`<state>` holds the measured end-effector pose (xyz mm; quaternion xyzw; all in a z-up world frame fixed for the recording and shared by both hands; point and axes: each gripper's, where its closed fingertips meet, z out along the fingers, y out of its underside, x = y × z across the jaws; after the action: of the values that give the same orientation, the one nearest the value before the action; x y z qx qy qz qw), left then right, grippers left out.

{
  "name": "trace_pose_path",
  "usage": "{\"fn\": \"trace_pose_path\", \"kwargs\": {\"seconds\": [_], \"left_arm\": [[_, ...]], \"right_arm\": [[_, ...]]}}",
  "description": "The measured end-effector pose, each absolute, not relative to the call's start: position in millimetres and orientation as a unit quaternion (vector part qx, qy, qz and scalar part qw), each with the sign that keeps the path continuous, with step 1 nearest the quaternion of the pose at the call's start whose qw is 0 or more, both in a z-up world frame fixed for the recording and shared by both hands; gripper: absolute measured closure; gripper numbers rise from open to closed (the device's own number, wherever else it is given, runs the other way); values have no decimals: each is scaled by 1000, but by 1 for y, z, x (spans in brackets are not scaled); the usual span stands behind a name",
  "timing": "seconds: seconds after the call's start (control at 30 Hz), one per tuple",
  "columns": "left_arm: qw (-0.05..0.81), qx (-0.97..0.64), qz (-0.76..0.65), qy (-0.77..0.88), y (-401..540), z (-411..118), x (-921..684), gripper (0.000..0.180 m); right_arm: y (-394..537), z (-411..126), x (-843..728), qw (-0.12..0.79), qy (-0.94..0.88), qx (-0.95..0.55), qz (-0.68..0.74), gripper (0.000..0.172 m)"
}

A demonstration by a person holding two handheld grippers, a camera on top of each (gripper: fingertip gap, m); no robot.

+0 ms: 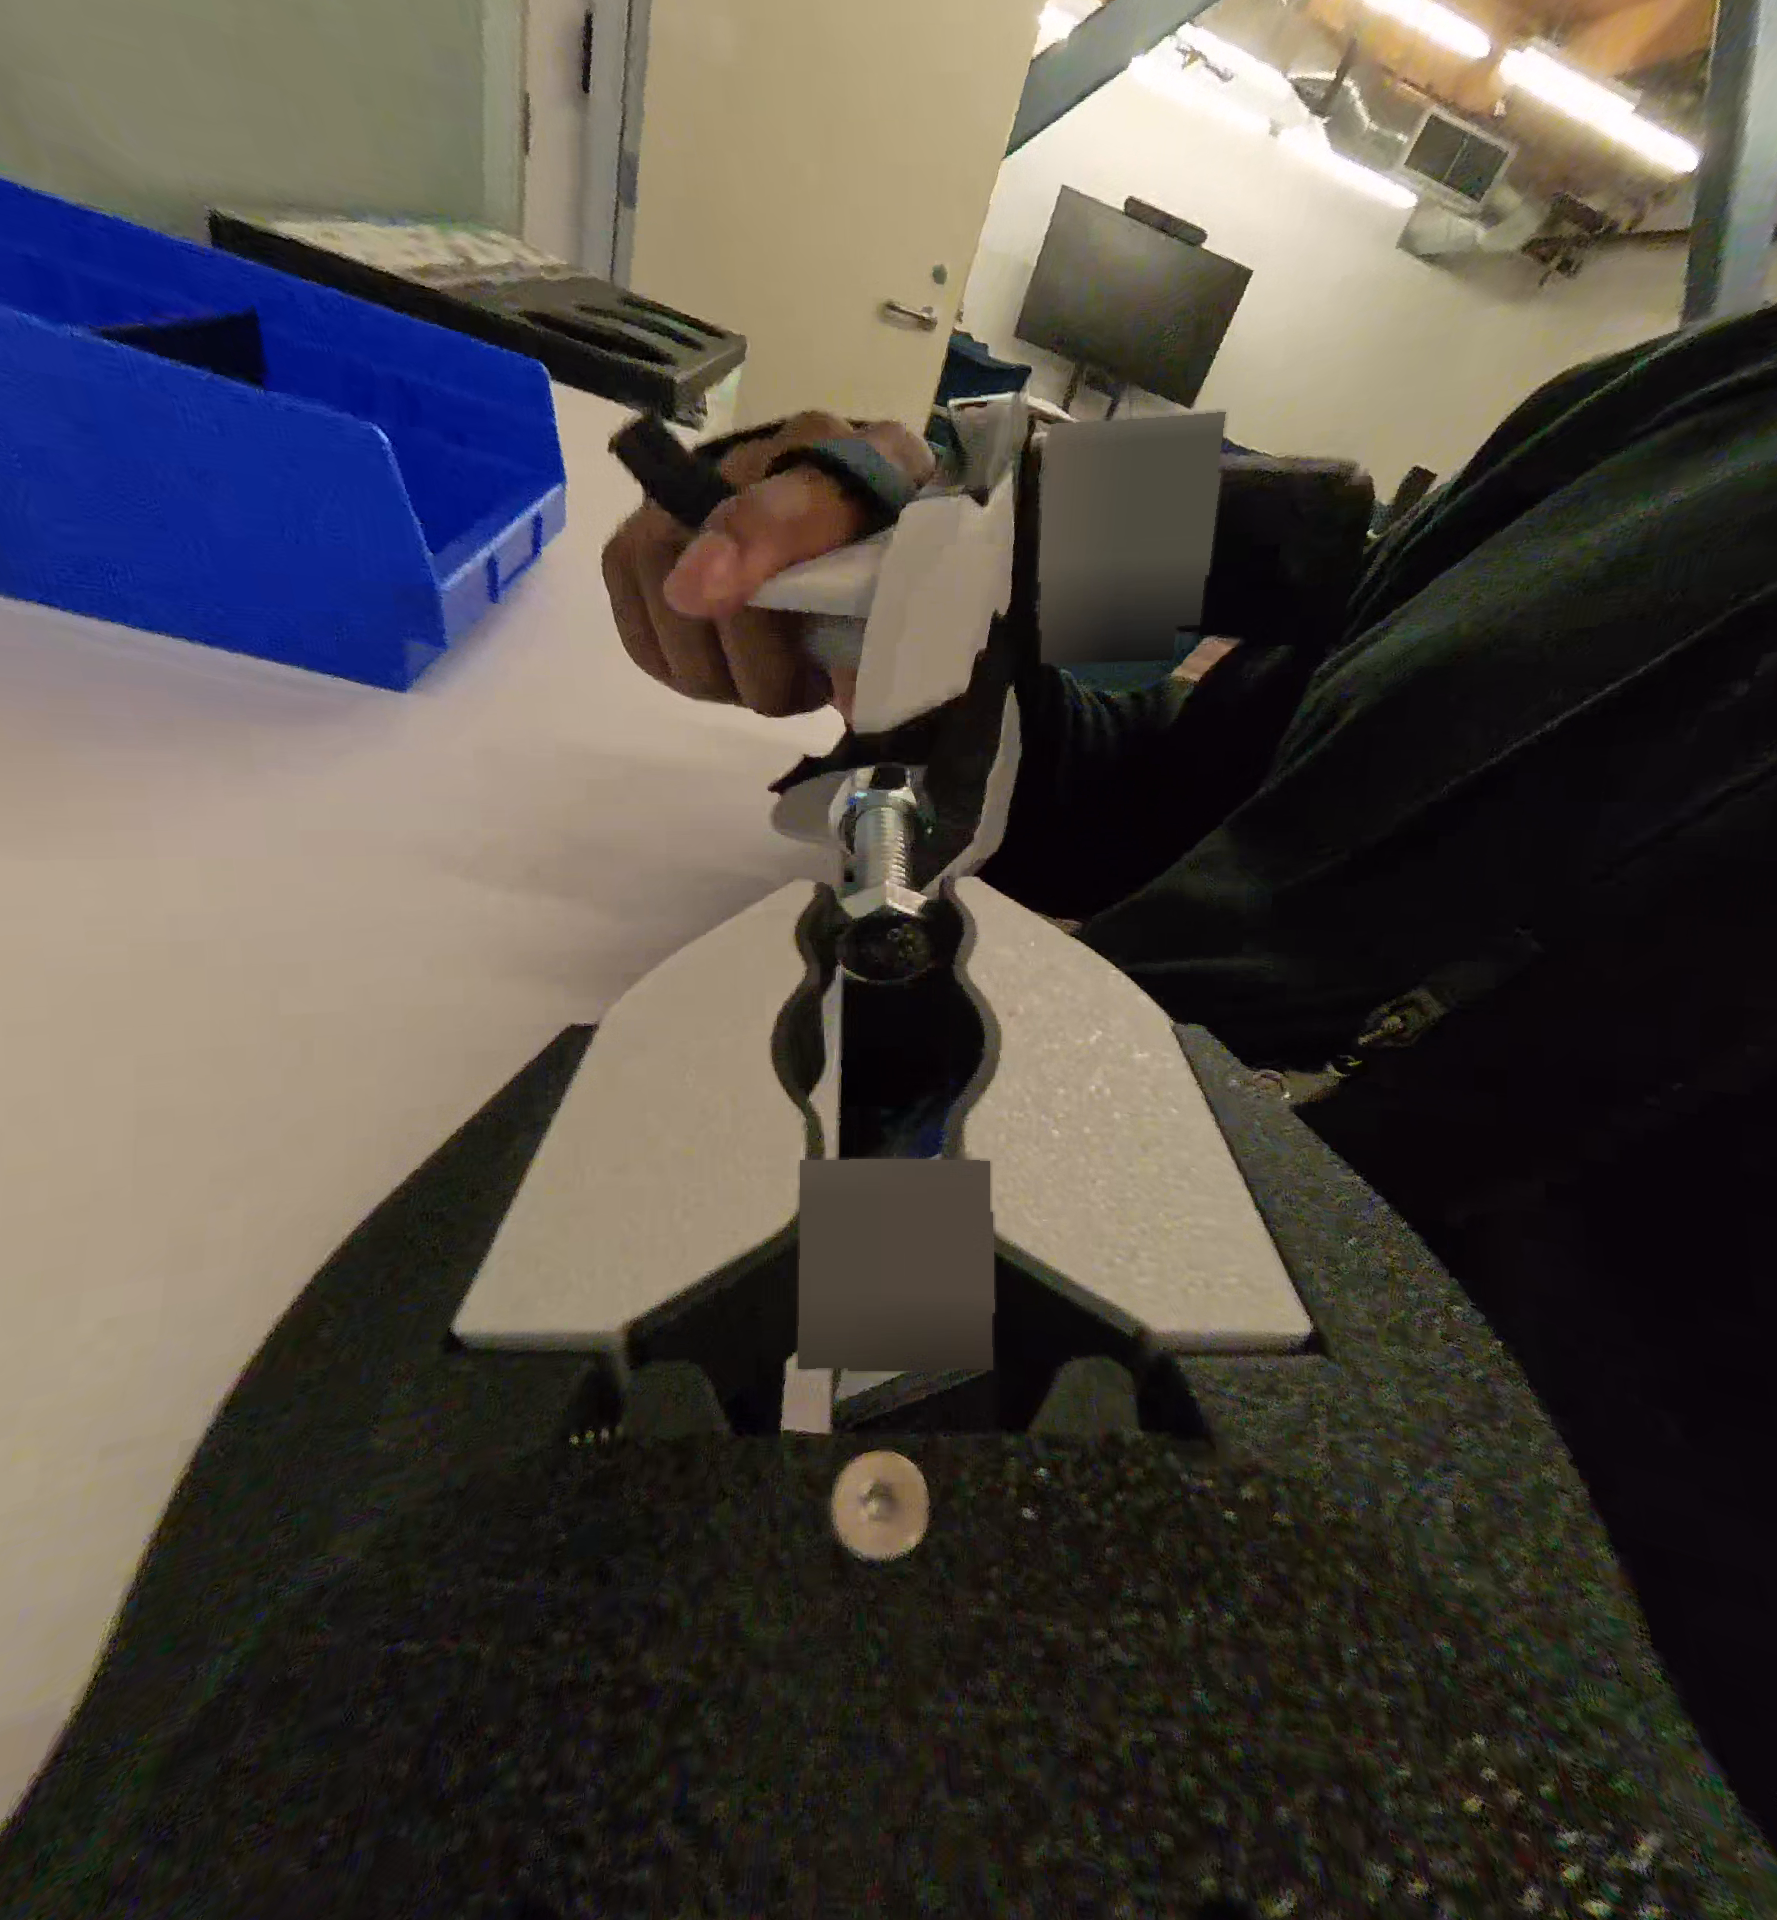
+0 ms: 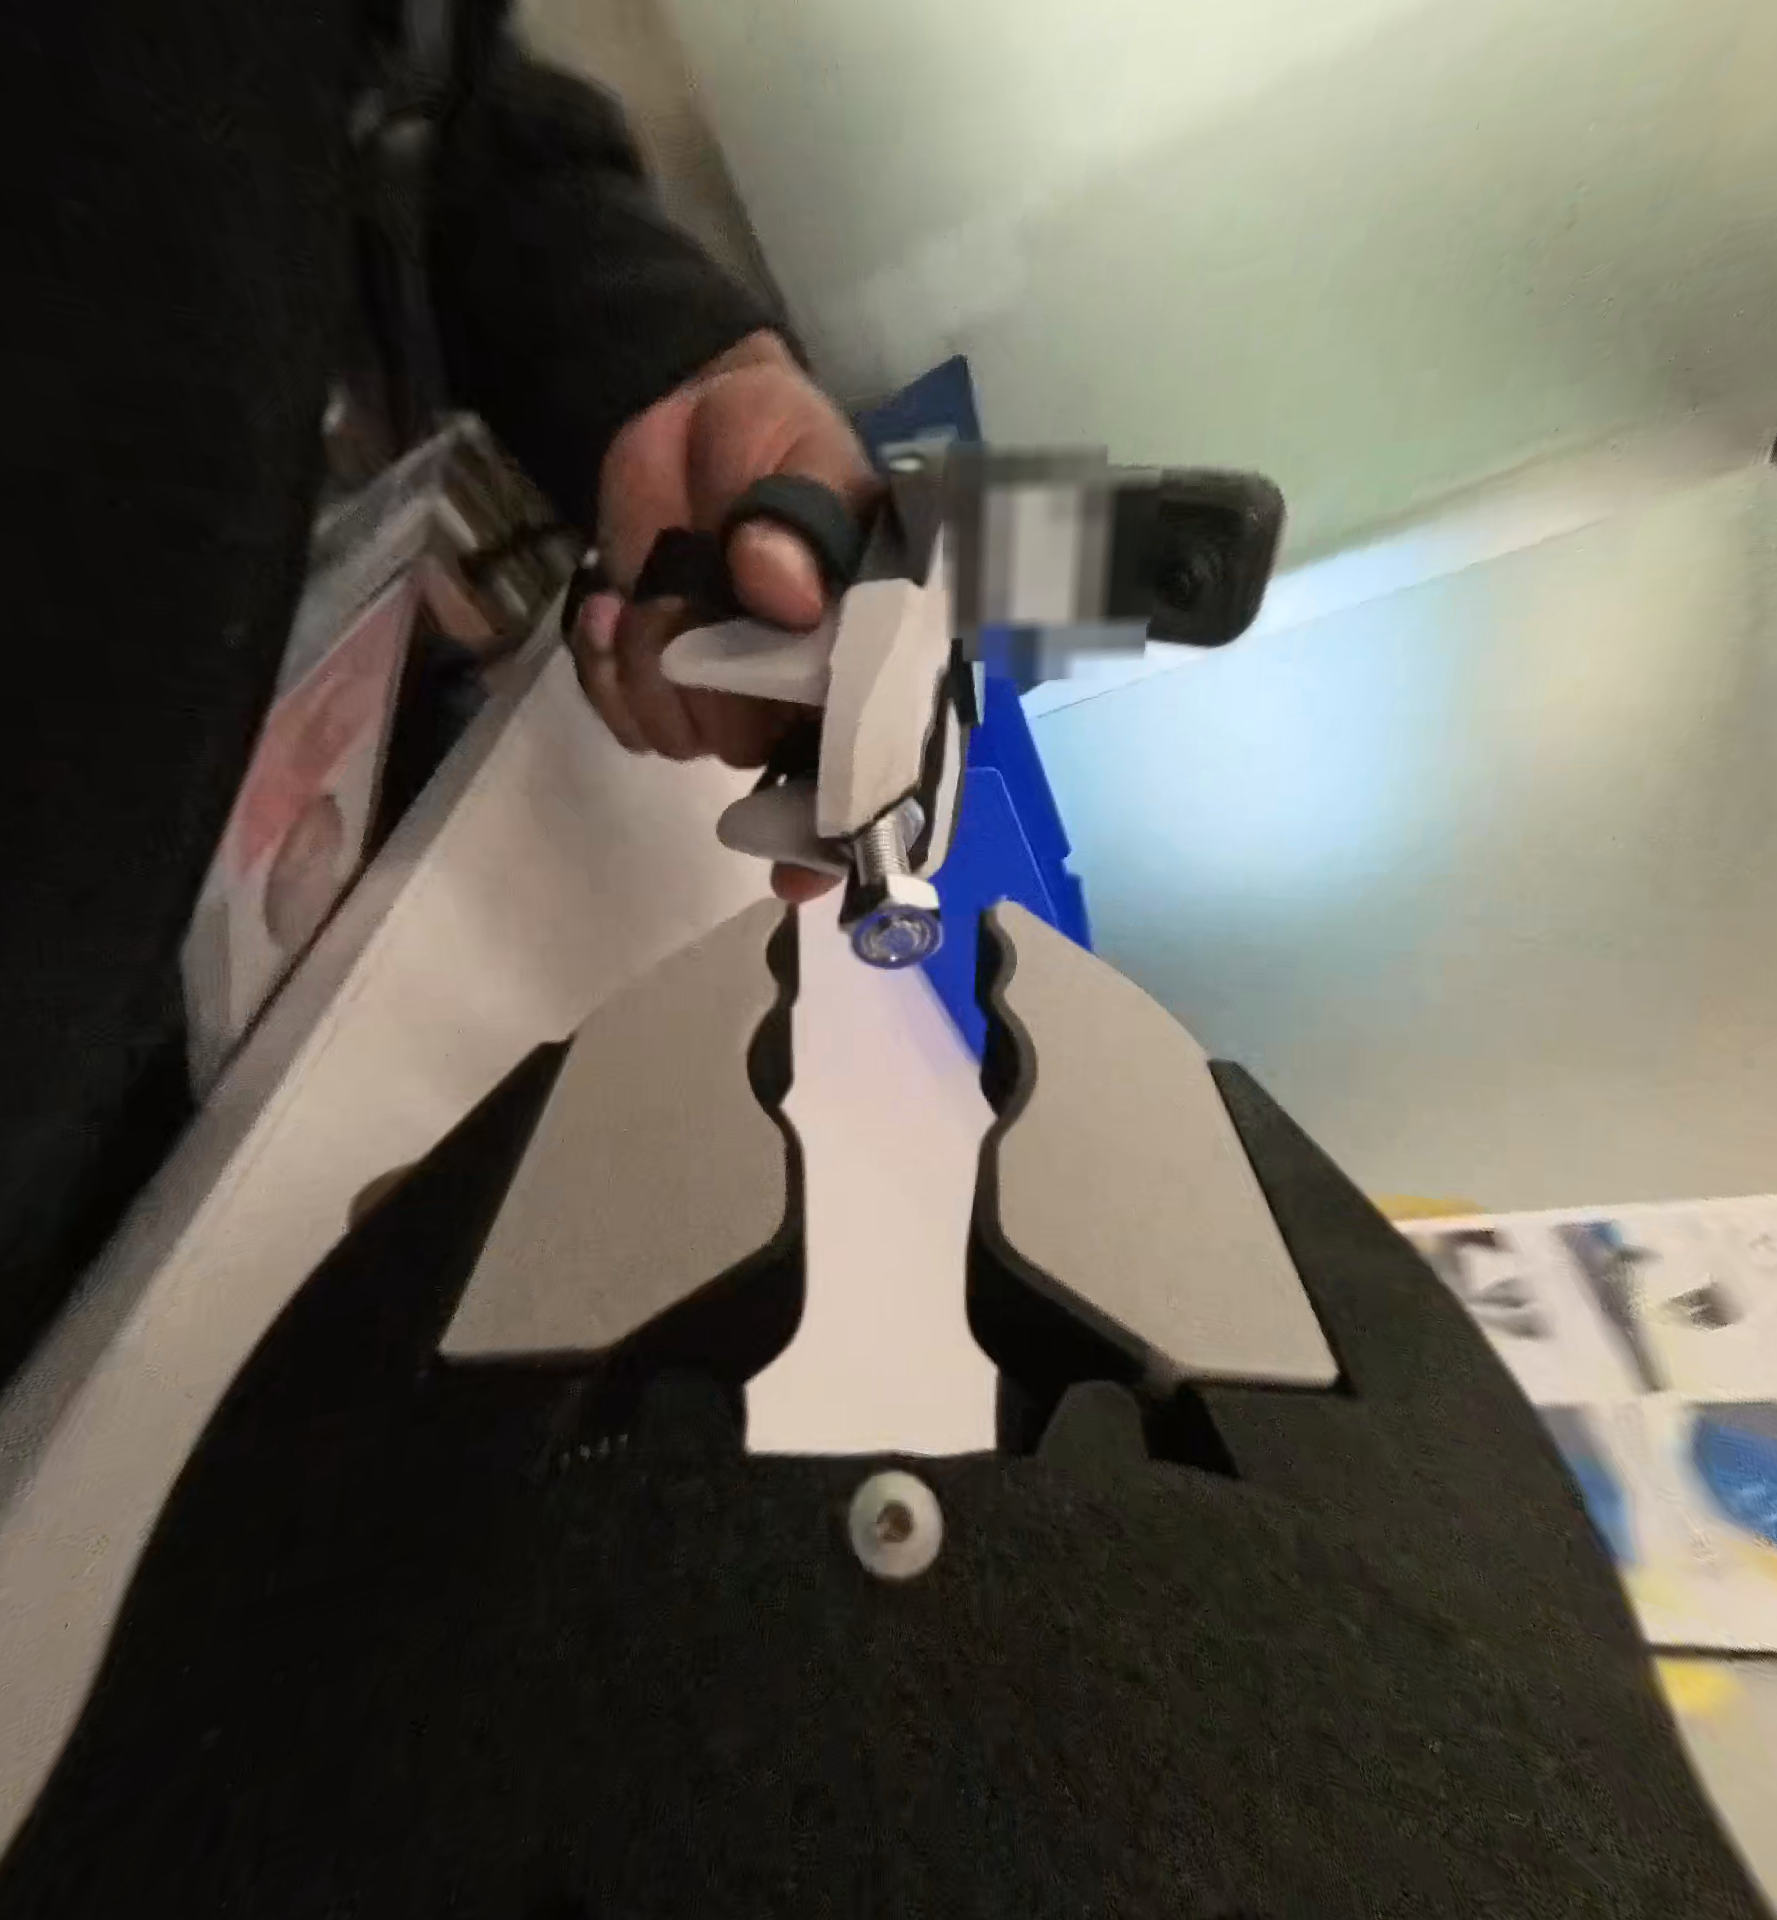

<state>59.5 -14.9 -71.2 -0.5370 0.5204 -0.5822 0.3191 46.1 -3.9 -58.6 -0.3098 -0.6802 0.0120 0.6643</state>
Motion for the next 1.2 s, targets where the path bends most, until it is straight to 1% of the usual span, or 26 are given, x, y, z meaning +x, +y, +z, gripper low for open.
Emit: {"fn": "trace_pose_path", "kwargs": {"seconds": [0.03,0.1,0.17,0.27,0.33,0.4,0.5,0.57,0.63,0.67,0.7,0.8,0.87,0.93,0.97,1.0,1.07,1.13,1.2], "left_arm": [[344,-532,-572,521,-11,-69,59,162],[393,-526,-535,532,-3,-65,57,163],[431,-516,-494,551,1,-63,55,162],[462,-502,-449,577,0,-63,55,162],[473,-492,-432,590,-2,-64,56,162],[471,-489,-420,603,-5,-67,58,162],[422,-511,-469,583,-9,-68,58,162],[359,-530,-536,551,-14,-68,58,163],[329,-534,-579,520,-14,-68,59,163],[329,-536,-586,511,-12,-68,59,163],[341,-537,-582,506,-8,-68,59,162],[404,-530,-534,521,2,-66,56,162],[458,-506,-488,544,4,-60,53,162],[487,-483,-453,570,0,-56,53,162],[495,-478,-435,581,-2,-57,53,163],[501,-476,-417,590,-1,-58,54,163],[495,-477,-400,606,-4,-63,56,162],[472,-492,-421,599,-6,-66,57,162],[420,-517,-476,574,-9,-68,58,162]], "right_arm": [[-3,-55,47,665,-661,-342,59,139],[1,-44,50,662,-607,-410,158,136],[9,-39,51,640,-555,-474,238,133],[7,-41,45,586,-516,-524,340,130],[4,-46,39,554,-513,-543,369,132],[2,-51,37,549,-531,-539,356,152],[-2,-53,37,612,-598,-458,241,151],[-4,-54,37,664,-652,-352,98,148],[-2,-54,37,688,-670,-279,-18,145],[0,-53,38,688,-667,-285,-18,144],[0,-50,38,691,-654,-308,18,143],[4,-40,40,673,-582,-416,185,136],[9,-39,41,634,-535,-482,280,132],[7,-41,38,583,-504,-523,365,127],[5,-42,37,565,-494,-532,393,127],[3,-43,36,549,-489,-538,412,131],[0,-47,34,539,-501,-540,409,151],[0,-52,36,570,-541,-512,346,154],[-2,-55,37,613,-595,-459,242,154]]}}
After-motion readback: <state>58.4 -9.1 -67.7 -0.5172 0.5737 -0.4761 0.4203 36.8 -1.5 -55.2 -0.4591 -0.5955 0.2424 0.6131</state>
